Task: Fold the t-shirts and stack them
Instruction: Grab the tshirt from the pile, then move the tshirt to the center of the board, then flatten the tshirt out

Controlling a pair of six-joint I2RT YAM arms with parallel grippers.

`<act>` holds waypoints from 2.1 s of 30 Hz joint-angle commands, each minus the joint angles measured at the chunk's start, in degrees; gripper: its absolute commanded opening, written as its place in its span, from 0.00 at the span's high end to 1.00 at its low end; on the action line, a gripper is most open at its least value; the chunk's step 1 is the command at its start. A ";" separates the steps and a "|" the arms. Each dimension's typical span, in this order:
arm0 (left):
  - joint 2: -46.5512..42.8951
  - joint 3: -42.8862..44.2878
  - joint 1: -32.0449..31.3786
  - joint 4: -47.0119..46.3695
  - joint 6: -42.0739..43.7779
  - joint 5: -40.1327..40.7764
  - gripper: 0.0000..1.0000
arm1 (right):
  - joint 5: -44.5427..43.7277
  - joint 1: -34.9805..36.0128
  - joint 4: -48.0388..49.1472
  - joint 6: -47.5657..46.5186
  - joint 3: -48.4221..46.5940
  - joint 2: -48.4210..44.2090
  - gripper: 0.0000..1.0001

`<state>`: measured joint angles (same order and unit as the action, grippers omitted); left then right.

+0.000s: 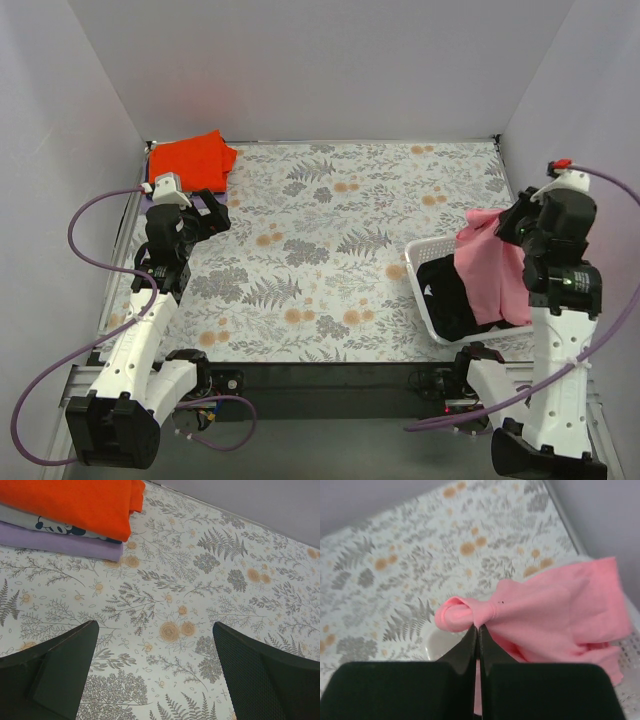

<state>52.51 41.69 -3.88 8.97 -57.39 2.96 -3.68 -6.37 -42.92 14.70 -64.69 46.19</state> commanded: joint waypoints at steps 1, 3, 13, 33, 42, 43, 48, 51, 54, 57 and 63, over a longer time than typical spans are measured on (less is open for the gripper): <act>-0.74 -0.38 -0.34 -0.01 0.78 0.11 0.02 | 0.86 -0.31 1.34 -1.34 -14.30 -0.32 0.99; -0.74 -0.38 -0.34 -0.09 0.78 0.12 0.02 | 2.36 -0.31 2.82 -1.51 -18.96 1.43 0.99; 0.22 0.06 -0.34 -0.18 0.78 -2.87 0.02 | 28.14 -0.31 17.24 1.73 -42.08 16.63 0.99; 1.72 6.12 -0.34 1.48 -2.99 -15.09 0.04 | 18.56 36.94 24.81 -3.44 -60.30 43.27 0.99; -3.11 10.78 -0.34 8.34 -5.81 -19.74 0.04 | 9.66 47.15 26.83 -4.69 -46.62 44.15 0.99; -3.46 9.91 -0.34 8.43 -6.07 -20.36 0.04 | 10.01 47.24 27.70 -3.20 -44.50 44.50 0.99; -3.82 4.37 -0.51 9.22 -10.72 -17.73 0.08 | 10.89 47.33 30.53 -1.34 -37.36 51.77 0.72; -4.35 0.94 -2.35 9.48 -13.79 -13.26 0.11 | 9.93 47.15 26.49 -2.92 -37.97 57.67 0.07; -3.91 0.50 -7.71 12.02 -15.90 -4.30 0.12 | 8.26 47.24 24.20 -2.48 -34.65 57.35 0.02; -0.93 0.06 -14.56 14.84 -19.07 3.51 0.13 | 6.41 47.24 25.95 -0.99 -23.85 52.10 0.02; 5.75 -1.17 -25.64 16.86 -26.28 10.57 0.16 | 1.74 44.96 26.92 1.73 -5.30 43.38 0.03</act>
<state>56.73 41.41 -26.26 23.07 -78.81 6.20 0.71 40.34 -18.50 14.09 -74.37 95.83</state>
